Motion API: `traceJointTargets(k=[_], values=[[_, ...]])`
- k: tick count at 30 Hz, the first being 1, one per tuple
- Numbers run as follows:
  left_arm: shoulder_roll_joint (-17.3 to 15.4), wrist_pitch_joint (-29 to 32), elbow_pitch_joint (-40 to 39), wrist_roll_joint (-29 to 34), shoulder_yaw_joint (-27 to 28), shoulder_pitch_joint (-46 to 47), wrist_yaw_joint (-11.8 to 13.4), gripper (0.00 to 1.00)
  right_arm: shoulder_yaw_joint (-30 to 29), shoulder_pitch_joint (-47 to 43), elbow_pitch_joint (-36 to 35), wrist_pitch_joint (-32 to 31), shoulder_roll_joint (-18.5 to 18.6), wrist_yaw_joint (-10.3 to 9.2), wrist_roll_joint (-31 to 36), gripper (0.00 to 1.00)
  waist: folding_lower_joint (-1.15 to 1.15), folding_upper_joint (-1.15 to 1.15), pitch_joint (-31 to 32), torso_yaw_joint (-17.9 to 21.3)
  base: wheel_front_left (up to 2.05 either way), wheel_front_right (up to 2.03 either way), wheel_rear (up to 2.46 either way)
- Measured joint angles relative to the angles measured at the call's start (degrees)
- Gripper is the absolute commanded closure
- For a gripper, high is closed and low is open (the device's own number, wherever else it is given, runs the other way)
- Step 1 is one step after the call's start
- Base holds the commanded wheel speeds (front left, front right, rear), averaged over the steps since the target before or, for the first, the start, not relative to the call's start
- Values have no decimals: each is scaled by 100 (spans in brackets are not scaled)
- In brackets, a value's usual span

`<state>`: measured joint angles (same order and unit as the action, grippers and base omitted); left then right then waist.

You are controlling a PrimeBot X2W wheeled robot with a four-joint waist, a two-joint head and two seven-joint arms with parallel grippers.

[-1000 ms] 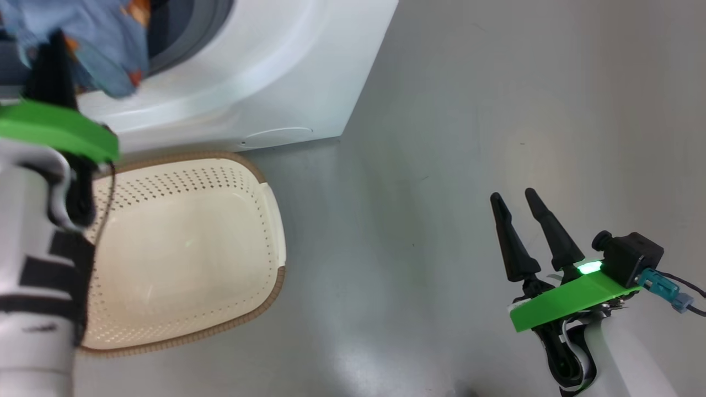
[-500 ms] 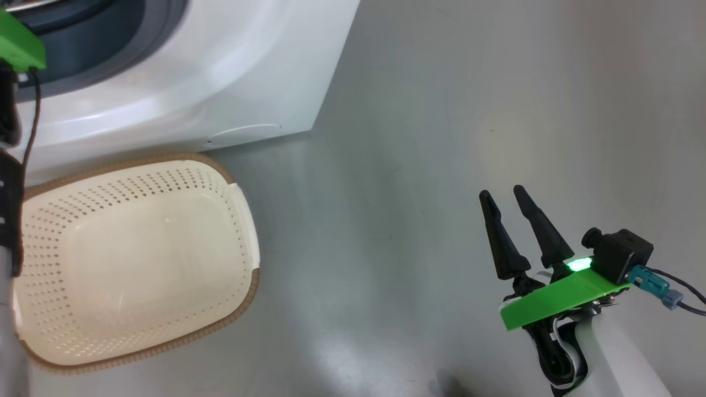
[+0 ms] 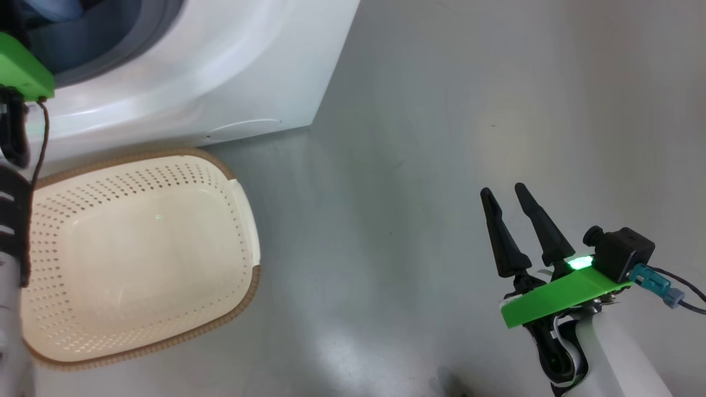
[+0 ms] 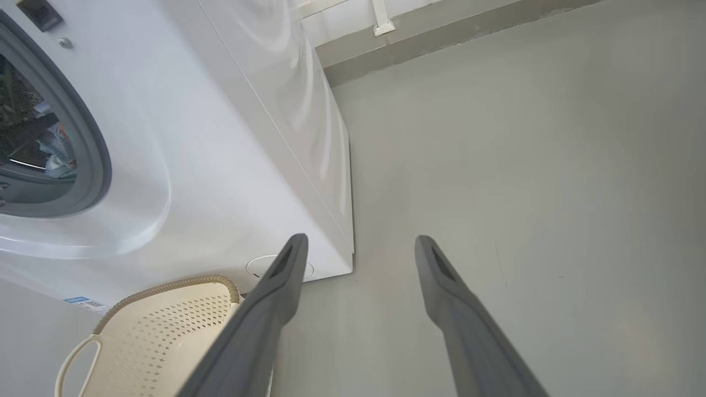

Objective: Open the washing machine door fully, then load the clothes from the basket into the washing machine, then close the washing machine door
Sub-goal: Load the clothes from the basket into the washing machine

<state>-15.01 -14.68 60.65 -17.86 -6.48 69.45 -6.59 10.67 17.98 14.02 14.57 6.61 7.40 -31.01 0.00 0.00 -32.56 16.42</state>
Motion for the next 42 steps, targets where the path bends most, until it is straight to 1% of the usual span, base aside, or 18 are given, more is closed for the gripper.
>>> traceJointTargets(k=[7, 15, 21, 32, 42], values=[[159, -1, -155, 0, 140, -135, -31, 0, -7, 4, 3, 0, 19, 0, 0, 0, 0, 0, 109, -151, 0, 0, 0], [450, 0, -672, -42, 590, -790, -59, 0, -32, 2, 11, 0, 126, 0, 8, 0, 0, 0, 271, -353, 0, 0, 0], [644, -1, -1027, 15, 746, -1200, -74, 0, -40, -7, 36, 0, 210, 0, 9, 0, 0, 0, 401, -473, 0, 0, 0], [999, 0, -1824, 544, 966, -2337, -75, 0, -78, -68, 138, 0, 383, 0, 9, 0, 0, 0, 791, -707, 0, 0, 0], [1205, 0, -2458, 738, 1123, -3317, -75, 0, -177, -250, 160, 0, 538, 0, 18, 0, 0, 0, 1143, -919, 0, 0, 0]])
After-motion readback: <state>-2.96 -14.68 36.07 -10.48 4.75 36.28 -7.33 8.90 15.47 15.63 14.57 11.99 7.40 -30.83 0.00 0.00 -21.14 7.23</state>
